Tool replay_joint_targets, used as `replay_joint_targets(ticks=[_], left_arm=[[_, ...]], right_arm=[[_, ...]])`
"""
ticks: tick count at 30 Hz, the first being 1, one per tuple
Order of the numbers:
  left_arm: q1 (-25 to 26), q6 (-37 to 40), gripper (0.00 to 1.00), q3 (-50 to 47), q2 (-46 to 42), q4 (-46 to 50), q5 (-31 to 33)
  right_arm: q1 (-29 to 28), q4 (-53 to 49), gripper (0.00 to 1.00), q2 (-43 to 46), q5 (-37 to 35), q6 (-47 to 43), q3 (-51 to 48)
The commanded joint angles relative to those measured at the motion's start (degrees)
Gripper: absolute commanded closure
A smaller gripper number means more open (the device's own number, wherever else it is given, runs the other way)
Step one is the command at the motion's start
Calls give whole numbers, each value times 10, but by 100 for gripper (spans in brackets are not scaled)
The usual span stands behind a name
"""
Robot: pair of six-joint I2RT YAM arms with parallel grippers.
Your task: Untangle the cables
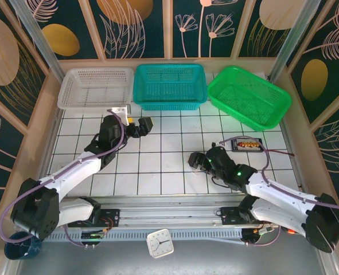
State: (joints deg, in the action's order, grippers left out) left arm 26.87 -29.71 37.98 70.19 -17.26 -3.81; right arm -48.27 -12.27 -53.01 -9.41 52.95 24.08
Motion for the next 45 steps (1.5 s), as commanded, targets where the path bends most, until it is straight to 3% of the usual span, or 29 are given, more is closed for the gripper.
replay_joint_targets(ticks=[1, 10, 20, 25, 30, 40, 45], left_arm=[[4, -12, 1, 21, 5, -6, 13], [4, -6, 1, 4, -17, -11, 33], [4, 0, 1, -23, -58, -19, 50], [4, -6, 1, -34, -65, -28, 50], [4, -11, 1, -42, -76, -27, 43], [4, -9, 1, -61, -96, -50, 40], [4, -31, 1, -95, -120, -91, 82]], right_arm=[[-17, 16, 3, -38, -52, 53, -5], [-23, 123, 2, -198, -36, 14, 60], [-34, 221, 4, -404, 37, -33, 228], [-43, 217, 5, -474, 63, -50, 310], [-48, 201, 5, -439, 66, -66, 310], [-41, 103, 5, -282, -14, -87, 258], [-20, 81, 11, -258, -12, -103, 244]])
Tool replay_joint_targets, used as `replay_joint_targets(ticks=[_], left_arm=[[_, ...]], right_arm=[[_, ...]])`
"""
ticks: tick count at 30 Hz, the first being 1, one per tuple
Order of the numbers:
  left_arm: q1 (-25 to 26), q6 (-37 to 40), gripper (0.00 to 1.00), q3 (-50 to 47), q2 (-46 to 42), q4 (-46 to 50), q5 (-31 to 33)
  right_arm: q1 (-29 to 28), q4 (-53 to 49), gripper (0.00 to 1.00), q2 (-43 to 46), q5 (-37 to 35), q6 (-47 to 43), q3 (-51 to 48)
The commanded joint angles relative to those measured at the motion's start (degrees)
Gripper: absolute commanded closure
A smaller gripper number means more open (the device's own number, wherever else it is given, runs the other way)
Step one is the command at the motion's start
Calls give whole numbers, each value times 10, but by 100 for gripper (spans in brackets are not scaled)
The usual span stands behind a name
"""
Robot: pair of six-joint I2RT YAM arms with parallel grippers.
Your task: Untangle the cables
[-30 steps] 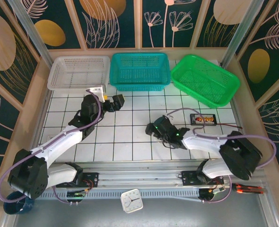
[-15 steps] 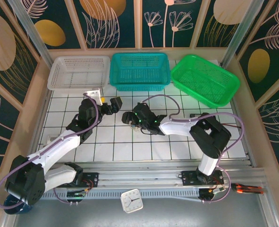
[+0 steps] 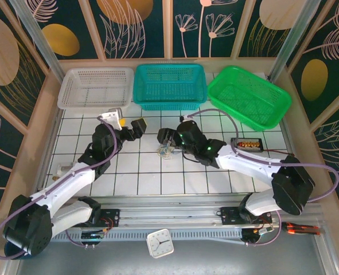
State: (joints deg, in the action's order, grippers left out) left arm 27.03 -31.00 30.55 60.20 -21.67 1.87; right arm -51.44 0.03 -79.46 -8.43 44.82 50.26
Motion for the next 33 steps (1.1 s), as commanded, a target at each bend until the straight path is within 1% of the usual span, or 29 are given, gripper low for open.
replay_joint_targets(ticks=[1, 6, 7, 8, 14, 18, 21, 27, 33], left_arm=[[2, -15, 1, -27, -24, -56, 21], [2, -37, 1, -31, -25, -40, 22], [2, -39, 1, -31, -24, -37, 21], [2, -41, 1, -31, -23, -35, 21], [2, -53, 1, -30, -21, -18, 17], [2, -54, 1, -27, -24, -4, 12], [2, -51, 1, -27, -27, 0, 16], [2, -44, 1, -23, -28, 3, 17], [2, -36, 1, -20, -26, 2, 11]], right_arm=[[16, -44, 15, 6, -15, -30, -17], [21, -67, 39, -16, 4, -79, 10], [20, -71, 43, -23, 10, -85, 18], [19, -75, 45, -31, 15, -88, 26], [4, -73, 44, -69, 23, -79, 61], [-6, -63, 40, -92, 34, -69, 81], [-13, -59, 40, -111, 36, -66, 97], [-22, -88, 42, -149, 10, -55, 125], [-21, -87, 46, -162, -3, -53, 128]])
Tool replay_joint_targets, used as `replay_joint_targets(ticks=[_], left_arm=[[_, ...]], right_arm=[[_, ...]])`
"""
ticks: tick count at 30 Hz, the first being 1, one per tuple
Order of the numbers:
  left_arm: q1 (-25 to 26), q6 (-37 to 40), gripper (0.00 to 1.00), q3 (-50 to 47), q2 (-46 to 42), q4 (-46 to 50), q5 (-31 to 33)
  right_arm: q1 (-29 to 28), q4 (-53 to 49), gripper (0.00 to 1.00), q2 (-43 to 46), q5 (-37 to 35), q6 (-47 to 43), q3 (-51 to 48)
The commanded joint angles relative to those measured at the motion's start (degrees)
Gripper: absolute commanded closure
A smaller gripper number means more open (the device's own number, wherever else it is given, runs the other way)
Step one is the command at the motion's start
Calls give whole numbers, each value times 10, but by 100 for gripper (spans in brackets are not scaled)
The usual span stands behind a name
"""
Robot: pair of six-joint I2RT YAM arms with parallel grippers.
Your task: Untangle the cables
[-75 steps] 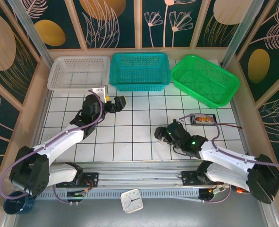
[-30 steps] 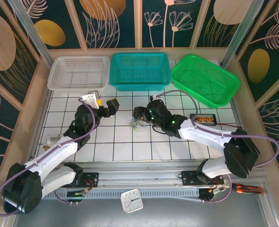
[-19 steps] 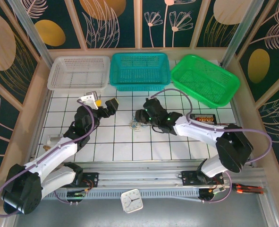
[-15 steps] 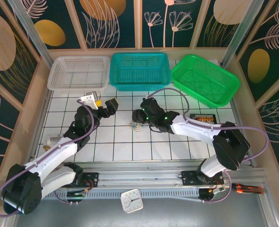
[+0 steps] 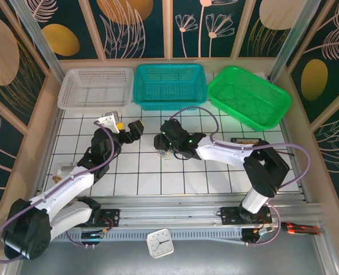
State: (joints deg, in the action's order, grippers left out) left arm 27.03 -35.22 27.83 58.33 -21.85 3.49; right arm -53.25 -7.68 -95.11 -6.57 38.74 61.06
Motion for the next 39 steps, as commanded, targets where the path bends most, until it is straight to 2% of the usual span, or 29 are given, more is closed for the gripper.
replay_joint_targets(ticks=[1, 10, 14, 23, 30, 39], left_arm=[[2, 6, 1, 7, -6, 3, -6], [2, 6, 1, 2, -4, 0, -9], [2, 11, 1, 0, -4, 0, -5], [2, 28, 1, -12, -12, -14, 4], [2, 27, 1, -40, -11, -56, 17], [2, 67, 1, -62, 30, -131, -71]], right_arm=[[-2, -8, 46, -7, -24, 7, 21], [8, 5, 52, -25, -18, 2, 33], [14, 13, 58, -31, -14, 2, 31], [18, 13, 100, -9, -3, -12, 23], [18, -11, 100, 56, -2, -42, 22], [25, -41, 100, 113, 38, -71, 61]])
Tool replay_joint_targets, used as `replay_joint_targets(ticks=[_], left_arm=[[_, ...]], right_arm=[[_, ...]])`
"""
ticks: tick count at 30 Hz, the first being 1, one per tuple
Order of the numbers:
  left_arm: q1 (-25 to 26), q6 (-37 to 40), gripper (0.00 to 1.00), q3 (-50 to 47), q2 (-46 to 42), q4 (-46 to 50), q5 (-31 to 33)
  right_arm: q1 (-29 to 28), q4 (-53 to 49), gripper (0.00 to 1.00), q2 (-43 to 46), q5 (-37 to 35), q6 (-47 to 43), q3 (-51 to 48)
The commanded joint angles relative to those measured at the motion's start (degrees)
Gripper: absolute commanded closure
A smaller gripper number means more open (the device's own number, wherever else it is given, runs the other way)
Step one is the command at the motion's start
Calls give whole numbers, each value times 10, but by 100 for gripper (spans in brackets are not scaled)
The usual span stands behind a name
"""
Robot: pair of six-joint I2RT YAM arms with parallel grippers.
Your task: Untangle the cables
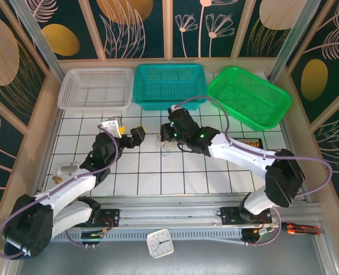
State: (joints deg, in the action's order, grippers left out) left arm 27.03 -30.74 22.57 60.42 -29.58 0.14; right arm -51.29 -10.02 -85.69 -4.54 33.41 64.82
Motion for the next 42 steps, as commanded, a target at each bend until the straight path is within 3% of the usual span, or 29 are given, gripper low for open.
replay_joint_targets(ticks=[1, 16, 26, 34, 42], left_arm=[[2, 23, 1, -8, 14, -58, -45], [23, 51, 1, 1, 92, -124, -101], [94, 130, 1, -2, 172, -207, -72], [102, 182, 1, -2, 222, -283, -42], [102, 196, 1, 22, 285, -322, -78]], right_arm=[[6, -19, 100, 23, 21, -19, 27], [13, -31, 100, 53, 33, -25, 41], [37, -31, 100, 50, 64, -28, 19], [46, -33, 100, 40, 91, -36, 17], [46, -30, 100, 29, 114, -34, 15]])
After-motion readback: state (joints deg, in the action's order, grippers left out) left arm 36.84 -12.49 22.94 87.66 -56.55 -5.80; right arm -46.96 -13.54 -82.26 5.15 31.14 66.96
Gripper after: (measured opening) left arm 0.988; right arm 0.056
